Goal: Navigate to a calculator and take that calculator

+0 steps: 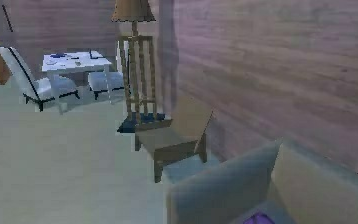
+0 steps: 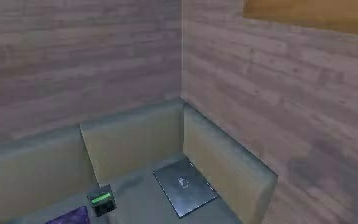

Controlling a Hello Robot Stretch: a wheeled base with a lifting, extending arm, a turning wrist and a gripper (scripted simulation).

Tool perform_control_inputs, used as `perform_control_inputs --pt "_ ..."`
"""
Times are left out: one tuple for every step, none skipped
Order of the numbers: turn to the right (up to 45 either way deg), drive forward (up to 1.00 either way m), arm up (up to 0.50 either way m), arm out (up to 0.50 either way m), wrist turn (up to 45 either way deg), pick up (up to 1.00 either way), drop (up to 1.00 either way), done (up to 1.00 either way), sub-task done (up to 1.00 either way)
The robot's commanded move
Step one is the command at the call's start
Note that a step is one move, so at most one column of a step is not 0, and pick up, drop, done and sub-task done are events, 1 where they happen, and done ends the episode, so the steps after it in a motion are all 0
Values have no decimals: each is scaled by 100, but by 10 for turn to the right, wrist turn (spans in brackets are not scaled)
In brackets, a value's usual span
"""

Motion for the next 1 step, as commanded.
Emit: perform_control_inputs --pt "-450 0 0 0 0 0 0 0 0"
